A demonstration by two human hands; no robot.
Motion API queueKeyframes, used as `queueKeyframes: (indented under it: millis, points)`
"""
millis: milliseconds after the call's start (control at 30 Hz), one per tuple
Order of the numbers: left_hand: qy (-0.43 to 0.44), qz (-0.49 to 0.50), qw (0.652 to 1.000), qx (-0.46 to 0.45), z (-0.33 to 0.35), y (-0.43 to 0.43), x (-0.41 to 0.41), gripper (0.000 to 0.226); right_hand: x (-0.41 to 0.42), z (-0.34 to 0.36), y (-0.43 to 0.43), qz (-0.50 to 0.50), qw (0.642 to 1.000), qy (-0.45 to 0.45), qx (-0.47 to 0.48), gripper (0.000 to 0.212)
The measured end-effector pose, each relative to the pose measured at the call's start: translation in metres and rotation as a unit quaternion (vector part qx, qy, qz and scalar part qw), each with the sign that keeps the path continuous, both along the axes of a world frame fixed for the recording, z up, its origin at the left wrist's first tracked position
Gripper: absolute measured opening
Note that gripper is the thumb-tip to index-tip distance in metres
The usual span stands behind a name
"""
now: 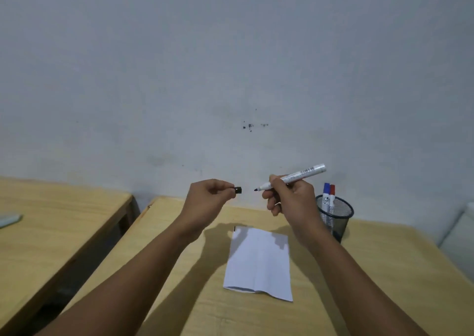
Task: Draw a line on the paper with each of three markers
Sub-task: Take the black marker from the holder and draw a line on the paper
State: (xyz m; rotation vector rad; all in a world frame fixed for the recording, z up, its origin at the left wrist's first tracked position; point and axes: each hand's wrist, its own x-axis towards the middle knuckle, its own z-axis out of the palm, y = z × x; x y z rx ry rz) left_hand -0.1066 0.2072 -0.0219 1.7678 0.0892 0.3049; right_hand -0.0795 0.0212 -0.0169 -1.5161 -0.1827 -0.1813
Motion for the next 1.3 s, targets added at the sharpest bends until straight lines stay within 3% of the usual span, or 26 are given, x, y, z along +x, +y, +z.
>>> queueKeyframes:
  millis: [200, 633, 767, 867, 933, 1000, 1067, 1133, 1300]
  points:
    - [-0.056, -0.077, 0.994, -0.046, 0.060, -0.037, -0.045, 0.008, -0.043, 0.056, -0.018, -0.017, 0.998, -0.052, 0.037, 0.030]
    - [-0.119, -0.150, 0.979, -0.068, 0.110, -0.100, -0.074, 0.011, -0.098, 0.115, -0.078, -0.026, 0.993, -0.117, -0.014, 0.029]
    - [-0.222, -0.101, 0.970, -0.005, 0.106, -0.122, -0.068, 0.009, -0.095, 0.114, -0.093, -0.044, 0.995, -0.089, -0.021, 0.032]
    - [-0.252, -0.053, 0.963, 0.073, 0.098, -0.135, -0.058, 0.008, -0.084, 0.106, -0.106, -0.061, 0.994, -0.024, -0.083, 0.049]
    - [-0.245, -0.031, 0.964, 0.096, 0.095, -0.141, -0.045, 0.007, -0.075, 0.095, -0.116, -0.153, 0.966, -0.050, -0.203, 0.054]
    - [-0.246, -0.020, 0.960, 0.132, 0.094, -0.146, -0.030, 0.007, -0.066, 0.079, -0.127, -0.253, 0.890, -0.155, -0.347, 0.036]
    - [-0.254, -0.026, 0.949, 0.182, 0.094, -0.155, -0.019, 0.008, -0.057, 0.064, -0.132, -0.246, 0.837, -0.230, -0.431, 0.026]
    - [-0.260, -0.049, 0.941, 0.211, 0.094, -0.165, -0.009, 0.014, -0.040, 0.055, -0.138, -0.223, 0.845, -0.241, -0.423, 0.022]
    - [-0.209, -0.061, 0.950, 0.224, 0.081, -0.181, 0.037, 0.042, 0.009, 0.050, -0.160, -0.202, 0.913, -0.197, -0.295, 0.006]
